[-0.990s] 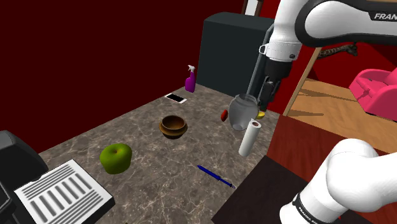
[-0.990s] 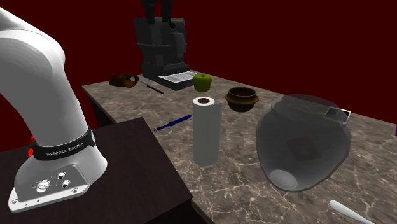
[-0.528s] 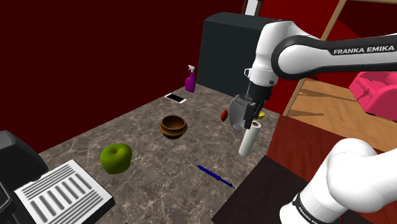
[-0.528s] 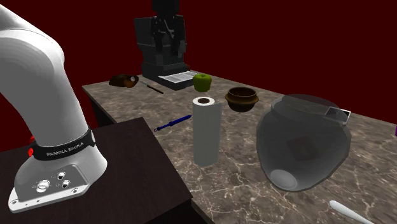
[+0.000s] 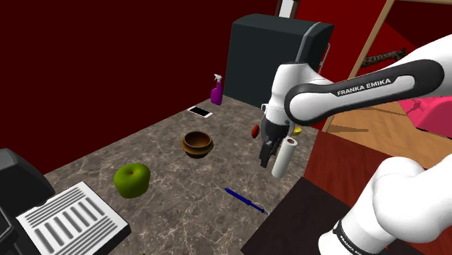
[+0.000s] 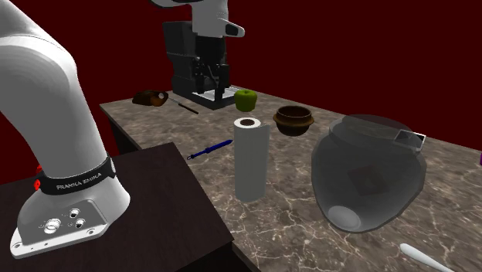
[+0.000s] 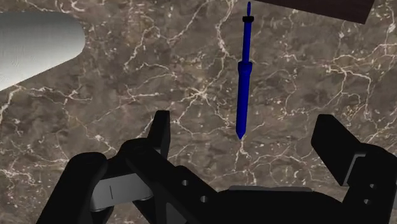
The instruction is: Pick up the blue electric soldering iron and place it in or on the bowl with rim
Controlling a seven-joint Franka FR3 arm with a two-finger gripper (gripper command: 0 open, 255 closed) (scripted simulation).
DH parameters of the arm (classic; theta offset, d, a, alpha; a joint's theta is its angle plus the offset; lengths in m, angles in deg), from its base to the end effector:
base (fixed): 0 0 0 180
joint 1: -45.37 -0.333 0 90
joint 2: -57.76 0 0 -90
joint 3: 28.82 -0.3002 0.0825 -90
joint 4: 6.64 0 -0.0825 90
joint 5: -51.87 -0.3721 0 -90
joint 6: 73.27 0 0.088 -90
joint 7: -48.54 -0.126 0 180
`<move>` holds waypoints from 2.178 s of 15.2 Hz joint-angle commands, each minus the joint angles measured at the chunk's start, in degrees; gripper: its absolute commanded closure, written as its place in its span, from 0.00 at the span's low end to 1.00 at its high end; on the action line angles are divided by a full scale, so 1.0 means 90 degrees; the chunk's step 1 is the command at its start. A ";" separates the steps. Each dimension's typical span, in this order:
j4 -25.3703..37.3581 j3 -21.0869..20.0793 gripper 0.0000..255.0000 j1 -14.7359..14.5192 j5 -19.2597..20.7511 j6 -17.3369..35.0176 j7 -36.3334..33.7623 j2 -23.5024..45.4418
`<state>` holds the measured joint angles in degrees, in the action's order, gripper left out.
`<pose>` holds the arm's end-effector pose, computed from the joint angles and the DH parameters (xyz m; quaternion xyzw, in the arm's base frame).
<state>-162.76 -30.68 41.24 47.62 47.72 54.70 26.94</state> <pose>0.3446 0.0396 0.3531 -0.9956 -0.0830 0.0374 0.0229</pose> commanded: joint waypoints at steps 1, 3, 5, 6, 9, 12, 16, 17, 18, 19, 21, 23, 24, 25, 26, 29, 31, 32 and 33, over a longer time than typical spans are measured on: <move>-0.0110 -0.0010 0.00 -0.0067 -0.0111 0.0644 0.0054 0.0507; -0.0170 -0.0028 0.00 -0.0152 -0.0241 0.1200 0.0106 0.0990; -0.0184 -0.0045 0.00 -0.0244 -0.0391 0.1751 0.0178 0.1514; -0.0173 -0.0053 0.00 -0.0294 -0.0476 0.2022 0.0223 0.1789; -0.0071 -0.0079 0.00 -0.0452 -0.0783 0.2800 0.0408 0.2651; 0.0137 -0.0146 0.00 -0.0590 -0.1193 0.3504 0.0685 0.3546; 0.0202 -0.0220 0.00 -0.0624 -0.1429 0.3938 0.0854 0.4042; 0.0209 -0.0238 0.00 -0.0628 -0.1480 0.4038 0.0891 0.4150; 0.0219 -0.0259 0.00 -0.0630 -0.1533 0.4137 0.0930 0.4259; 0.0230 -0.0281 0.00 -0.0630 -0.1586 0.4236 0.0970 0.4368; 0.0252 -0.0322 0.00 -0.0624 -0.1672 0.4389 0.1035 0.4543; 0.0251 -0.0323 0.00 -0.0622 -0.1671 0.4390 0.1034 0.4543; 0.0251 -0.0323 0.00 -0.0622 -0.1671 0.4390 0.1034 0.4543; 0.0252 -0.0323 0.00 -0.0622 -0.1671 0.4390 0.1034 0.4543; 0.0252 -0.0323 0.00 -0.0622 -0.1671 0.4390 0.1034 0.4543; 0.0251 -0.0323 1.00 -0.0622 -0.1670 0.4388 0.1034 0.4542; 0.0247 -0.0323 1.00 -0.0623 -0.1671 0.4387 0.1032 0.4536; 0.0240 -0.0321 1.00 -0.0625 -0.1664 0.4375 0.1024 0.4517; 0.0245 -0.0317 1.00 -0.0627 -0.1655 0.4360 0.1017 0.4509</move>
<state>-160.59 -33.06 35.95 32.68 87.14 63.86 67.21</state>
